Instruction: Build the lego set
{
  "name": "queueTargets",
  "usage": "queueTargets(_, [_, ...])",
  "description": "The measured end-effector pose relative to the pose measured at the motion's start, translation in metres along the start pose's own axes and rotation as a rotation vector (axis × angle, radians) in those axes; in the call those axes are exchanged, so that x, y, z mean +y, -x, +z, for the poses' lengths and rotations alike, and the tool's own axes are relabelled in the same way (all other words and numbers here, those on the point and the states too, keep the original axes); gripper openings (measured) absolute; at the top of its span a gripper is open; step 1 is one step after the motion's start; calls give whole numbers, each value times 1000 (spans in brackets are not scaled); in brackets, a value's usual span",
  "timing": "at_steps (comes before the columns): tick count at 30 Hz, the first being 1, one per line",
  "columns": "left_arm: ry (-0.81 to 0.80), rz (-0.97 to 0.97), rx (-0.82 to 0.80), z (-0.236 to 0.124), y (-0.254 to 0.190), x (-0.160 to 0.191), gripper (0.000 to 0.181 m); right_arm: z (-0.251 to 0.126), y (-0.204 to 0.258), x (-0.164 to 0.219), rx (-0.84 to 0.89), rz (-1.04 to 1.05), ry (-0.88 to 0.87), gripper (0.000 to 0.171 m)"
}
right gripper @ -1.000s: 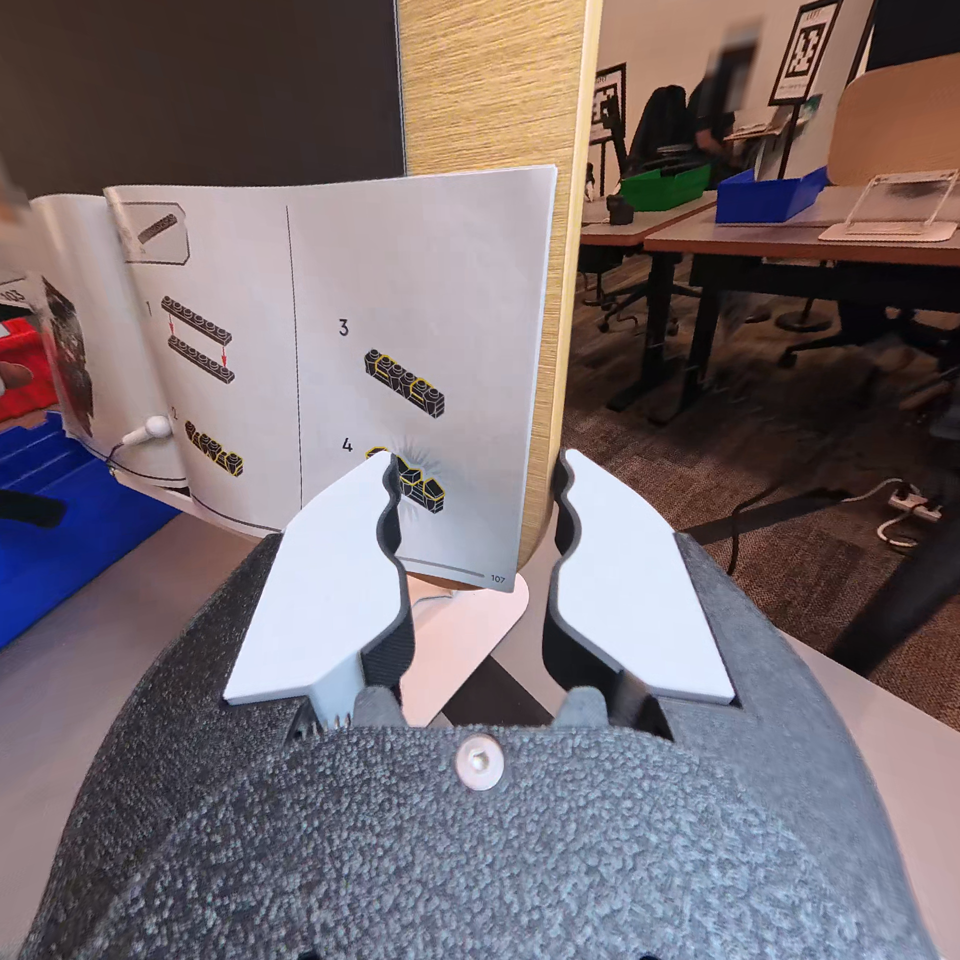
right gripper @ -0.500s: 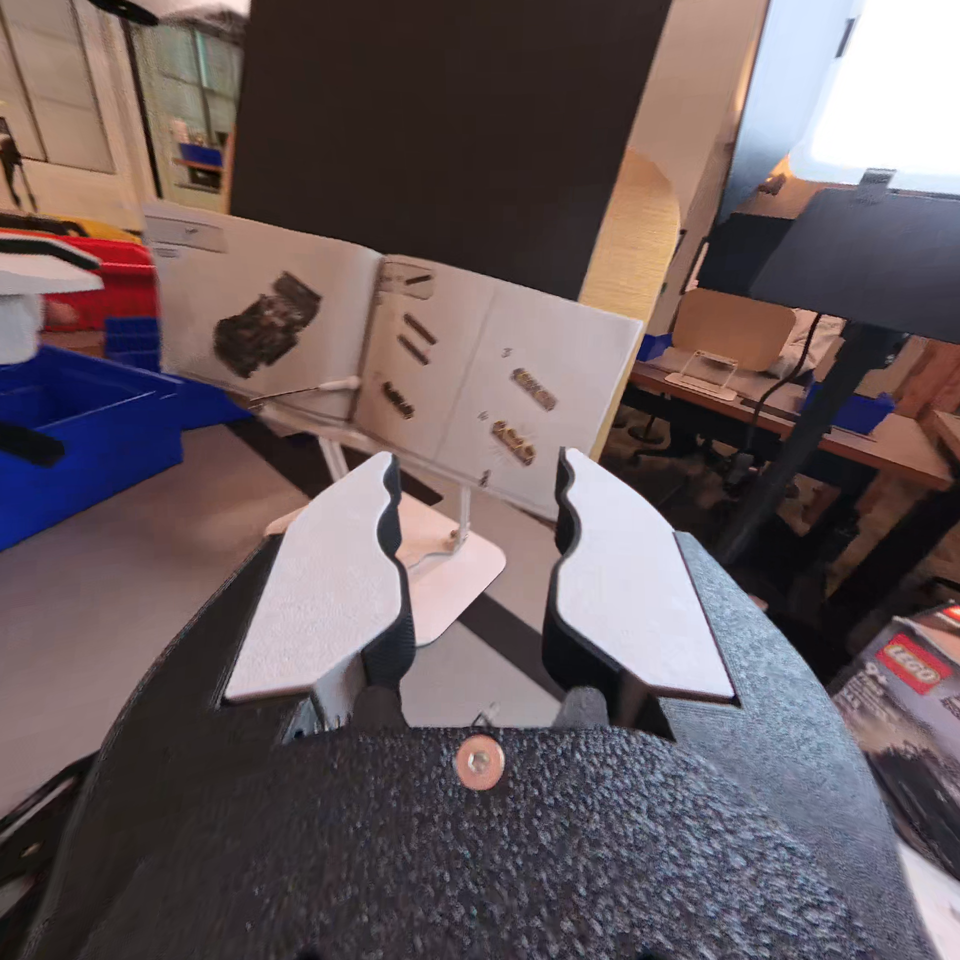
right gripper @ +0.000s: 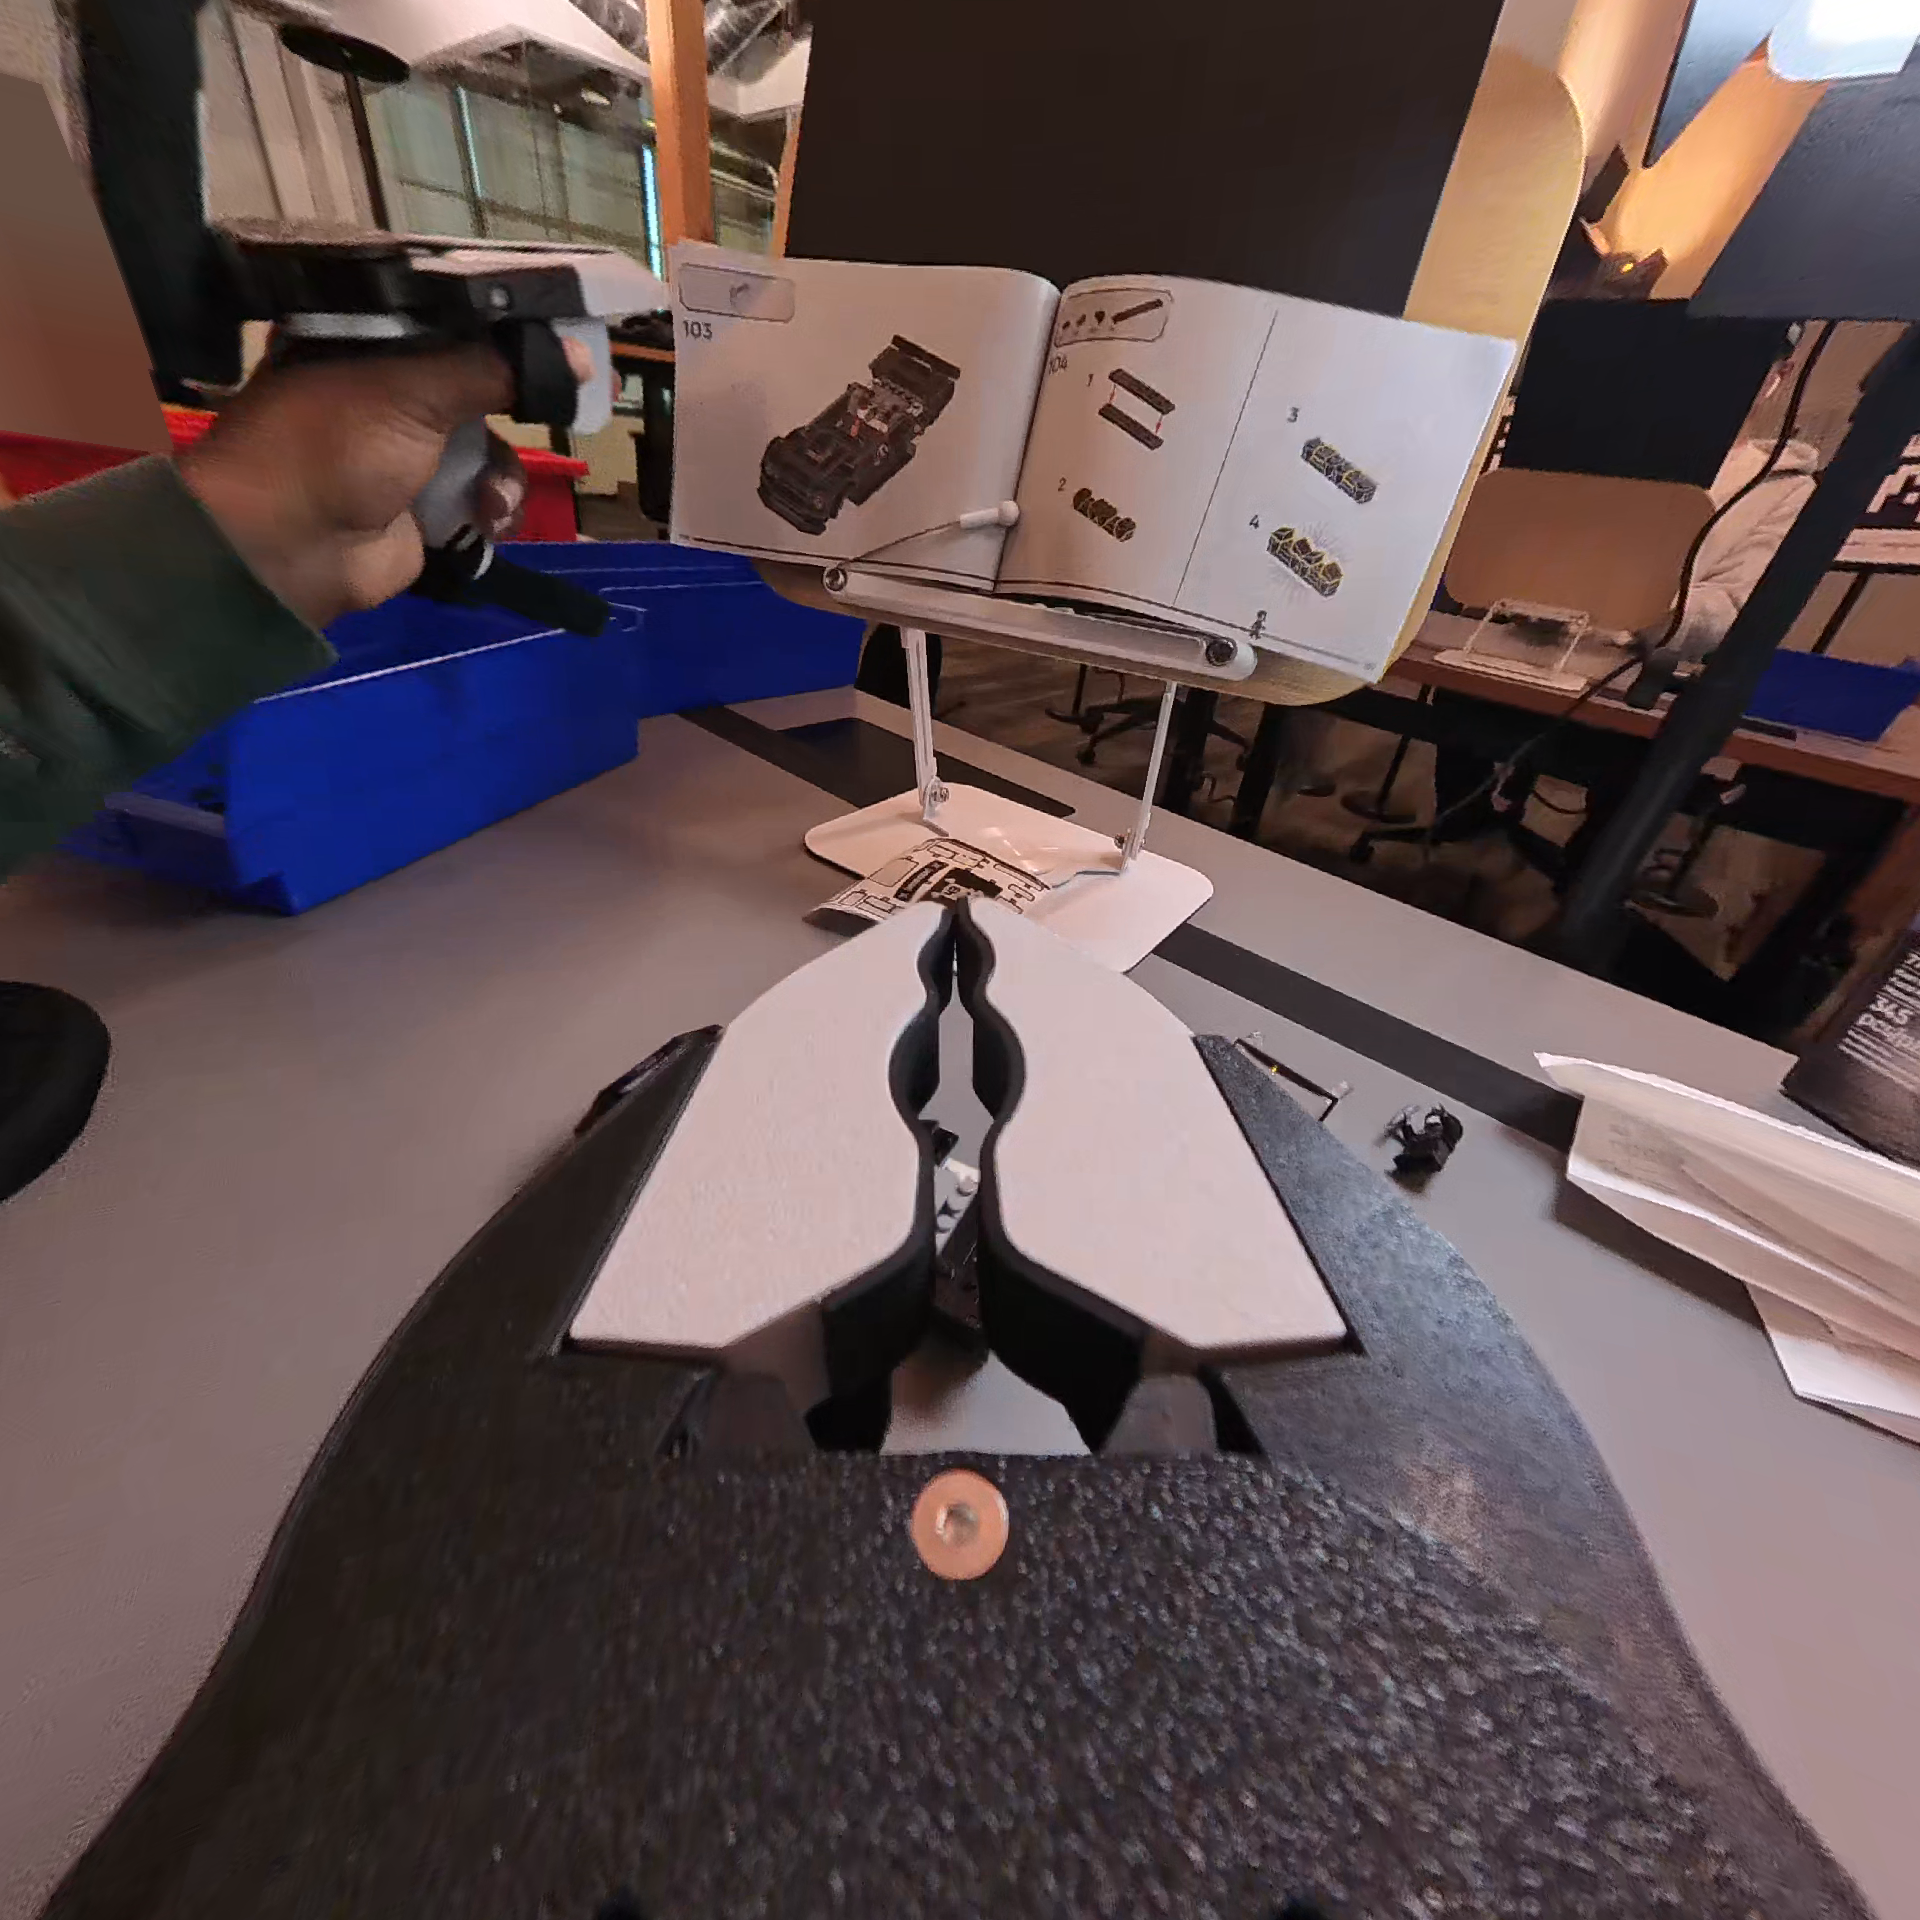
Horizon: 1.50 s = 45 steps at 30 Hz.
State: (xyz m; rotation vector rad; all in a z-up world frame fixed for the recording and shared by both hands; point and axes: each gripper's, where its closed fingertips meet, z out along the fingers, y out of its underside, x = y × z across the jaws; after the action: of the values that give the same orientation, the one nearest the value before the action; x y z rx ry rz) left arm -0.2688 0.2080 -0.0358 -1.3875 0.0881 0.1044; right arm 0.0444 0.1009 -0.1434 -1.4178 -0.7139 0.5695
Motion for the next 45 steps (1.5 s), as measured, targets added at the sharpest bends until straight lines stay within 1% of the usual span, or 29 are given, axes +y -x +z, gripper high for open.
queueTargets(3, [21, -5, -37, 24, 9, -2, 0, 1, -1, 5, -10, 4, 4, 0])
queueTargets(6, [42, -11, -87, 39, 23, -3, 0, -1, 0, 15, -22, 21, 29, 0])
queueTargets(9, [75, -20, -94, 48, 30, 3, 0, -4, -1, 16, -15, 0, 33, 0])
queueTargets(11, [76, -36, -86, 45, 30, 3, 0, -6, -3, 14, -15, 6, 25, 0])
queueTargets(13, [51, -46, -53, 32, 25, -6, 0, -7, -4, 12, -12, 18, 12, 0])
queueTargets(16, [54, -26, 45, -3, 16, -22, 0, -9, -8, 12, 9, 35, 6, 0])
queueTargets(18, [68, 9, 83, -36, 29, -35, 0, -10, -12, 11, 23, 50, 5, 0])
queueTargets(19, [126, 53, 108, -52, 40, -34, 0, -11, -14, 11, 32, 51, 0, 0])
queueTargets(22, [338, 167, 125, -91, 95, -10, 1, -13, -22, 9, 64, 37, -11, 0])
queueTargets(24, [591, 200, 203, -115, 126, 31, 1, -14, -28, 9, 79, 43, -20, 2])
queueTargets(26, [760, 233, 233, -132, 151, 68, 0, -14, -32, 9, 88, 52, -28, 5])
queueTargets(27, [850, 242, 275, -142, 155, 88, 1, -13, -33, 8, 93, 45, -33, 6])
queueTargets(29, [986, 276, 400, -161, 153, 119, 1, -15, -37, 6, 120, 0, -36, 9])
queueTargets(31, [1072, 316, 505, -174, 147, 142, 10, -17, -41, 6, 154, -61, -25, 9])
queueTargets(34, [1171, 369, 653, -185, 135, 166, 21, -18, -49, 9, 208, -105, 7, 9])
queueTargets(37, [1250, 460, 812, -200, 118, 181, 21, -17, -54, 14, 242, -104, 25, 9])
queueTargets(39, [1360, 513, 927, -220, 110, 193, 19, -16, -56, 18, 258, -104, 35, 9])
queueTargets(42, [1514, 650, 1094, -254, 111, 211, 16, -15, -57, 22, 268, -107, 50, 9])
queueTargets(43, [1555, 667, 1137, -264, 112, 215, 15, -15, -58, 24, 270, -107, 55, 9])
queueTargets(45, [1597, 718, 1153, -270, 116, 223, 15, -15, -60, 27, 271, -100, 62, 9])
